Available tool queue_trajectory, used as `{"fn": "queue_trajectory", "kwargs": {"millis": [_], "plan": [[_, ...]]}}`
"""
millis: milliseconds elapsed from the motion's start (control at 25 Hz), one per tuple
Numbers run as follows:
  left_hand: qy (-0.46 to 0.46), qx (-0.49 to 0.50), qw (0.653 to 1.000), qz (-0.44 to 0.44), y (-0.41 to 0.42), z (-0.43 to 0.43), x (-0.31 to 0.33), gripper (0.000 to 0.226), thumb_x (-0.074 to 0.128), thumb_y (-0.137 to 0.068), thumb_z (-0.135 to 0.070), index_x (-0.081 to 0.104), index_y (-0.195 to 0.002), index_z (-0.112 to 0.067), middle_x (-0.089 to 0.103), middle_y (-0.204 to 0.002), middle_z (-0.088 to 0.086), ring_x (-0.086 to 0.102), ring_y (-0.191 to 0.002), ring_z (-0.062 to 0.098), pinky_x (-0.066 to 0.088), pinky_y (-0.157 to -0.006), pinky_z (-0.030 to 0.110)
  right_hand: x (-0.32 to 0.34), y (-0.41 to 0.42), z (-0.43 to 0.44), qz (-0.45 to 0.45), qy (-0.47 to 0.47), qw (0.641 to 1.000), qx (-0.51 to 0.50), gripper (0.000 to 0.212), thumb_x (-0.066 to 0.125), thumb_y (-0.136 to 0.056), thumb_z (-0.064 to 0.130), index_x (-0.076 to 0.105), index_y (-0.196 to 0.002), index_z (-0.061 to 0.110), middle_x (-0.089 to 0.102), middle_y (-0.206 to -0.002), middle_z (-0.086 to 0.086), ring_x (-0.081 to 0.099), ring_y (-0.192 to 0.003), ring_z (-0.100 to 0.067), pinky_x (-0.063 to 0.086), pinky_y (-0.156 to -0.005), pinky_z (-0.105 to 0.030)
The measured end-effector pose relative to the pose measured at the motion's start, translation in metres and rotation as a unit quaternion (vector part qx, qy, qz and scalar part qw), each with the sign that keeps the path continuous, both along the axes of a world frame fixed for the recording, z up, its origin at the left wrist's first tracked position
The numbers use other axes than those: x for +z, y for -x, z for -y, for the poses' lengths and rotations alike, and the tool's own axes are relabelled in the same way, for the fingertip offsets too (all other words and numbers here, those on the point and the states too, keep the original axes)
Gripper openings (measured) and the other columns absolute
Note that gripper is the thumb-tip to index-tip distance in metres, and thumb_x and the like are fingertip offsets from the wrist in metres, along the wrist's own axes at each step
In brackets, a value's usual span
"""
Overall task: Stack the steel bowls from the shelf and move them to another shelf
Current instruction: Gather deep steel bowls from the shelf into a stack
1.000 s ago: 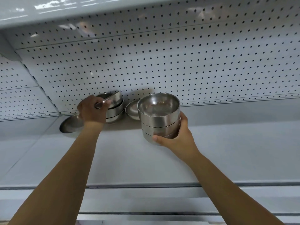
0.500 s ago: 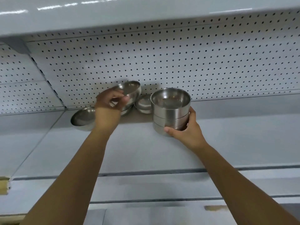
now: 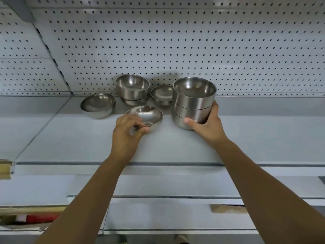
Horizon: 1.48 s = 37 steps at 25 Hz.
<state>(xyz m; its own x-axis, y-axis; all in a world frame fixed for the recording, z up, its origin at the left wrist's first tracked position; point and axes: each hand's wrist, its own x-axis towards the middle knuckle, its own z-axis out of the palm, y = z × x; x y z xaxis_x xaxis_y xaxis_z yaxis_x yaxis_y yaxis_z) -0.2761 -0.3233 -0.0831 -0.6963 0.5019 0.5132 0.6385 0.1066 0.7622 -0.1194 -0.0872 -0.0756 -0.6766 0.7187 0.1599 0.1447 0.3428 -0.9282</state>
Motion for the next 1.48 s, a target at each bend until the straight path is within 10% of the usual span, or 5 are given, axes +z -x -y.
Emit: {"fn": "queue_trajectory", "kwargs": {"millis": [360, 680, 880, 1480], "plan": [[-0.041, 0.016, 0.998, 0.054, 0.018, -0.008, 0.036, 0.025, 0.073, -0.092, -0.04, 0.074, -0.112, -0.027, 0.069, -0.119, -0.011, 0.059, -0.115, 0.002, 0.042, -0.097, 0.011, -0.002, 0.003, 0.0, 0.0, -0.011, 1.0, -0.007, 0.109, 0.093, -0.075, 0.041, 0.019, -0.156, 0.038, 0.056, -0.133, 0.024, 0.057, -0.118, 0.009, 0.049, -0.092, -0.019], [0.143, 0.141, 0.98, 0.005, 0.11, -0.052, 0.041, 0.034, 0.072, -0.091, -0.043, 0.069, -0.119, -0.024, 0.054, -0.135, 0.017, 0.043, -0.132, 0.037, 0.031, -0.09, 0.026, -0.001, 0.004, 0.001, 0.001, -0.02, 1.0, -0.007, 0.11, 0.093, -0.075, 0.042, 0.019, -0.155, 0.039, 0.056, -0.135, 0.022, 0.057, -0.121, 0.006, 0.051, -0.094, -0.022], [0.166, 0.136, 0.976, -0.02, 0.127, -0.052, 0.053, 0.046, 0.079, -0.079, -0.054, 0.073, -0.111, -0.021, 0.071, -0.103, 0.007, 0.062, -0.106, 0.029, 0.044, -0.091, 0.035, -0.003, 0.007, -0.001, 0.009, -0.019, 1.0, -0.012, 0.108, 0.092, -0.075, 0.042, 0.019, -0.154, 0.04, 0.058, -0.134, 0.019, 0.059, -0.118, 0.005, 0.048, -0.085, -0.013], [0.14, 0.134, 0.981, -0.023, 0.115, -0.046, 0.068, 0.022, 0.077, -0.081, -0.048, 0.072, -0.088, -0.028, 0.069, -0.095, -0.005, 0.061, -0.085, 0.013, 0.042, -0.072, 0.029, -0.004, 0.008, -0.001, 0.007, -0.025, 1.0, -0.016, 0.105, 0.092, -0.076, 0.041, 0.021, -0.153, 0.039, 0.059, -0.134, 0.02, 0.058, -0.118, 0.007, 0.047, -0.085, -0.011]]}}
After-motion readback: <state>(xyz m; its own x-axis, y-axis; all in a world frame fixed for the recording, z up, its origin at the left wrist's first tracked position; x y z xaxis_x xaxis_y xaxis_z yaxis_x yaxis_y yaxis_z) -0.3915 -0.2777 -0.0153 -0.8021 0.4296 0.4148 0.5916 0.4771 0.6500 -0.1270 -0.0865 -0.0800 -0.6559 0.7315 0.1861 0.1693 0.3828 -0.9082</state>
